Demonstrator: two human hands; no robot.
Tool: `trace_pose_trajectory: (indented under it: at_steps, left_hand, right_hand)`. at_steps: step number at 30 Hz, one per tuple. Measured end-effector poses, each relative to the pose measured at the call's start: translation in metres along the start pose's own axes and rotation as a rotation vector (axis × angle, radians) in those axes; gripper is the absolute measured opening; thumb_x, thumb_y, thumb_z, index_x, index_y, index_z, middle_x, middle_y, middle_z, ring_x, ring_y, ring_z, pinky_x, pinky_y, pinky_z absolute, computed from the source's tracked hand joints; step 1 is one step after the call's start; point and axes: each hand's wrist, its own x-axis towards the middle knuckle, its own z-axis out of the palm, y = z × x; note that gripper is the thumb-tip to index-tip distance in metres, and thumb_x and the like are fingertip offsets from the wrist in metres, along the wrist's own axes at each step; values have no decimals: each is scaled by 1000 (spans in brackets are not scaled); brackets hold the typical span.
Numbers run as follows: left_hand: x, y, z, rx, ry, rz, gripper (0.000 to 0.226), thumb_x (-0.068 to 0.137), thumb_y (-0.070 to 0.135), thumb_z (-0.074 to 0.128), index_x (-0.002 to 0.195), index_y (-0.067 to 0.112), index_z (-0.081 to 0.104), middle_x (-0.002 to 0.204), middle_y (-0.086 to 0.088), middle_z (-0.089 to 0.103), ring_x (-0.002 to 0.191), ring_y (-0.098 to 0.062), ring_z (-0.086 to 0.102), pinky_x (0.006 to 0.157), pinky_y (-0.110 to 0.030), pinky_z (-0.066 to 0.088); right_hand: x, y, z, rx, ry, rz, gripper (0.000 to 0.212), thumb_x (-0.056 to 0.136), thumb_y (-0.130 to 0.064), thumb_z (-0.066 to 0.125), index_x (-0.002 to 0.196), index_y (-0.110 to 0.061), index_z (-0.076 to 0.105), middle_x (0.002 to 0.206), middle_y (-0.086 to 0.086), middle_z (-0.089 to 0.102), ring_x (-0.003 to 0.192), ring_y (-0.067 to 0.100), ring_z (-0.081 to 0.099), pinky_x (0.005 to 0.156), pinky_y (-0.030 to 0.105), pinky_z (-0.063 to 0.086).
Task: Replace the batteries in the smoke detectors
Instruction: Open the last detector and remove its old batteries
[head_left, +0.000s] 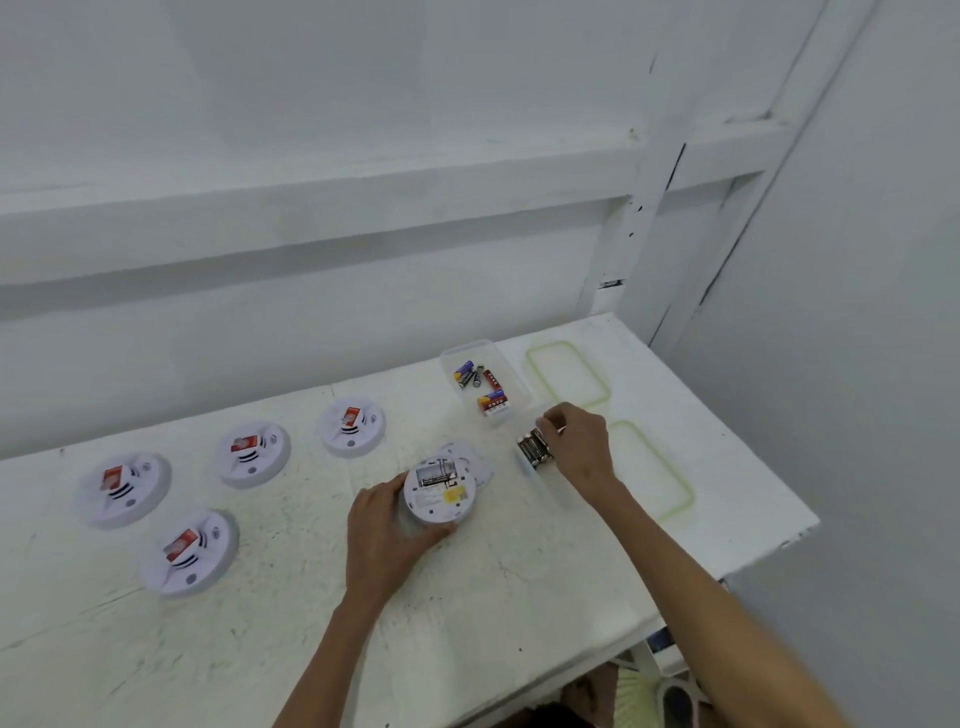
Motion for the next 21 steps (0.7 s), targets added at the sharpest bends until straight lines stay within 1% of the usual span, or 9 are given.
trace_pose_trajectory:
  at_steps: [2, 4, 6, 8, 12, 15, 19, 20, 21]
  left_hand:
    - [0, 4, 0, -1, 11, -4, 59, 65, 66, 86, 115, 37, 72, 96, 25, 72, 85, 3, 65, 77, -35, 54]
    - [0, 7, -2, -3, 19, -2, 61, 64, 66, 85, 115, 36, 71, 95, 29, 69, 86, 6, 64, 77, -29, 53]
    - [0, 10, -4, -13, 13, -3, 61, 64, 63, 88, 115, 35, 72, 95, 30, 69, 87, 6, 65, 74, -24, 52]
    - [-1, 13, -5, -8, 15, -3, 60, 64, 59, 90, 115, 35, 72, 94, 32, 67, 88, 7, 64, 73, -20, 51]
    - [-4, 15, -5, -2, 35, -14, 66, 60, 55, 93, 119, 34, 70, 99, 39, 58, 95, 14, 58, 78, -11, 41]
    - [-5, 8, -4, 5, 37, -44, 71, 60, 61, 91, 122, 36, 69, 101, 38, 60, 97, 10, 58, 80, -12, 41]
    - [-4, 9, -3, 3, 41, -29, 68, 57, 51, 96, 118, 34, 69, 98, 41, 56, 98, 14, 57, 78, -4, 39]
    - [-4, 9, -2, -9, 39, -35, 68, 57, 51, 96, 117, 34, 69, 99, 39, 58, 97, 15, 57, 79, -3, 39]
    - [-4, 8, -2, -8, 31, -50, 70, 56, 56, 95, 117, 33, 70, 100, 36, 61, 97, 12, 58, 81, -5, 40]
  right_hand:
    - [3, 9, -1, -66, -27, -2, 15, 93, -16, 64, 100, -6, 71, 93, 9, 73, 84, 20, 66, 73, 25, 47]
    - [5, 11, 0, -116, -63, -18, 17, 92, -12, 61, 104, -4, 72, 97, 11, 73, 88, 23, 66, 76, 31, 52]
    - [5, 11, 4, -160, -103, -38, 19, 91, -8, 59, 105, -3, 71, 98, 14, 72, 89, 26, 66, 78, 38, 55]
    - [4, 13, 8, -180, -128, -51, 19, 90, -7, 60, 104, -3, 71, 97, 14, 72, 88, 26, 67, 77, 41, 57]
    - [3, 17, 12, -236, -144, -71, 17, 89, -8, 61, 103, -7, 70, 96, 11, 70, 86, 23, 63, 76, 39, 55]
    - [4, 15, 14, -241, -140, -73, 15, 89, -10, 62, 103, -8, 69, 96, 10, 68, 85, 23, 62, 75, 38, 54]
    - [4, 12, 14, -238, -139, -52, 14, 93, -16, 61, 105, -9, 66, 98, 9, 66, 86, 23, 61, 75, 41, 54]
    - [4, 10, 13, -245, -133, -54, 14, 94, -17, 61, 105, -9, 65, 99, 9, 66, 88, 23, 60, 75, 40, 54]
    - [3, 8, 13, -254, -119, -63, 15, 96, -20, 59, 106, -9, 65, 100, 8, 65, 89, 23, 60, 75, 39, 52]
